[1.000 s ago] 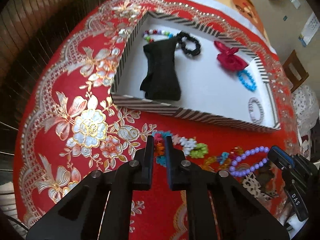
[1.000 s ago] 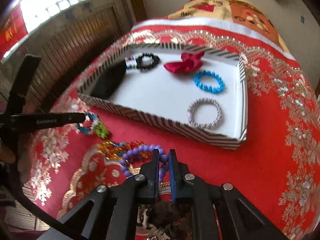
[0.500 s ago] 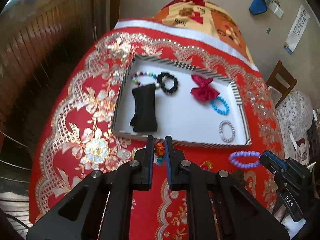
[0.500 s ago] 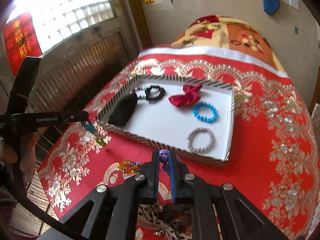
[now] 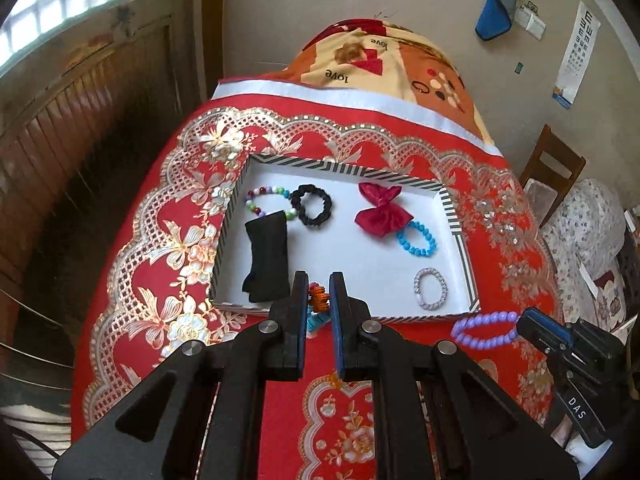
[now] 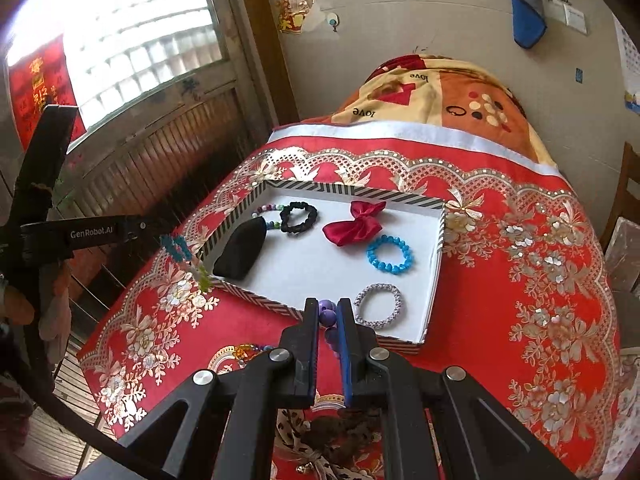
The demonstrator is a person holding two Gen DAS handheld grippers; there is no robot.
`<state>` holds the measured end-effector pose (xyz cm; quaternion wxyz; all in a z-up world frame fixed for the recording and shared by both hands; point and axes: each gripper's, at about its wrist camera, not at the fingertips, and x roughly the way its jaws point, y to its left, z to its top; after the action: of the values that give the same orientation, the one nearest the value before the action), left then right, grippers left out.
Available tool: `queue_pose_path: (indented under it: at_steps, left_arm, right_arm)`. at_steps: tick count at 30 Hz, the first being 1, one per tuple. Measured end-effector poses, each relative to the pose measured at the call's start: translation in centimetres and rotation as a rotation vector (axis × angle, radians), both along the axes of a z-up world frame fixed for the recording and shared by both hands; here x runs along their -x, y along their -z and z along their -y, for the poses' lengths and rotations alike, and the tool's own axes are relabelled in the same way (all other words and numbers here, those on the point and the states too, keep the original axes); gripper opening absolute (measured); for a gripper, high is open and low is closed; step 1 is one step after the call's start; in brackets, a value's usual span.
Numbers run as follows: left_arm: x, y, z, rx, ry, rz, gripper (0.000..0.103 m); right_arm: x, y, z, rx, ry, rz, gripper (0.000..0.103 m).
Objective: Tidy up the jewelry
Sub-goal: 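Carry the charm bracelet into the tray with the left tool while the right tool carries the purple bracelet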
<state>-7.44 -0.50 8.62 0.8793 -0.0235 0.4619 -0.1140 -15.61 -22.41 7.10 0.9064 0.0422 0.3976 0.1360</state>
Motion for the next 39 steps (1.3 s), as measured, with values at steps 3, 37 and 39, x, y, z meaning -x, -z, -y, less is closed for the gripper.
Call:
queue_pose_path:
  at_steps: [3, 37, 39]
  left_arm:
    - [-0.1, -0.1, 0.4, -0.003, 0.002, 0.004, 0.009]
    - [-7.3, 5.6, 3.4, -0.057, 0.029, -0.102, 0.009]
    - [-8.0, 6.3, 3.5, -0.066, 0.031, -0.113, 0.009]
  right_arm:
    - [0.0, -0.1, 0.1, 0.001, -0.001, 0.003, 0.008]
    - [-8.3, 3.3, -3.4, -0.043, -0.071, -0.100, 0.008]
    - [-9.2, 3.9, -4.2, -0.053, -0.090, -0.116, 0.008]
